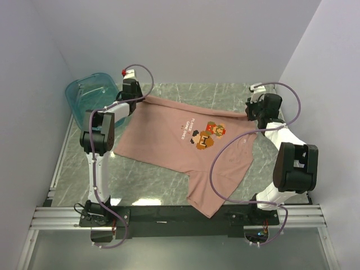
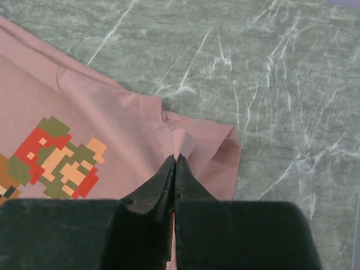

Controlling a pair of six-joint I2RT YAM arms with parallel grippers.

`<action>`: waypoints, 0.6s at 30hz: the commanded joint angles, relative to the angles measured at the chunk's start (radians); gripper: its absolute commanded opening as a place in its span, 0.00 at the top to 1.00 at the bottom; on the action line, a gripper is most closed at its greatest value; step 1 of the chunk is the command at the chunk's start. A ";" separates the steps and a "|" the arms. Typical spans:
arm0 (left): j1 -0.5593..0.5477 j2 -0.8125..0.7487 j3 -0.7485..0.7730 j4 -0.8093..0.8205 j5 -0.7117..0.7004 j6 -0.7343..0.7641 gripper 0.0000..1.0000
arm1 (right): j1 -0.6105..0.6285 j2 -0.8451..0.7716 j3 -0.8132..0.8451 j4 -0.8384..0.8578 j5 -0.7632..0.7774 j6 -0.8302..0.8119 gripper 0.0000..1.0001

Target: Fold and stack the t-shirts

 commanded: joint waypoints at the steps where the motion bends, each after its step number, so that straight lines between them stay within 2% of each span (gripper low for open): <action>1: 0.006 -0.086 -0.013 0.030 0.012 0.012 0.96 | -0.009 -0.043 -0.018 0.038 -0.002 -0.017 1.00; 4: 0.007 -0.094 -0.024 0.027 0.015 0.013 0.93 | -0.009 -0.041 -0.029 0.038 -0.001 -0.020 1.00; 12: 0.018 -0.118 -0.047 0.014 0.026 -0.003 0.68 | -0.009 -0.038 -0.044 0.036 0.007 -0.028 1.00; 18: 0.026 -0.132 -0.048 -0.008 0.041 -0.015 0.59 | -0.009 -0.035 -0.043 0.025 0.004 -0.033 1.00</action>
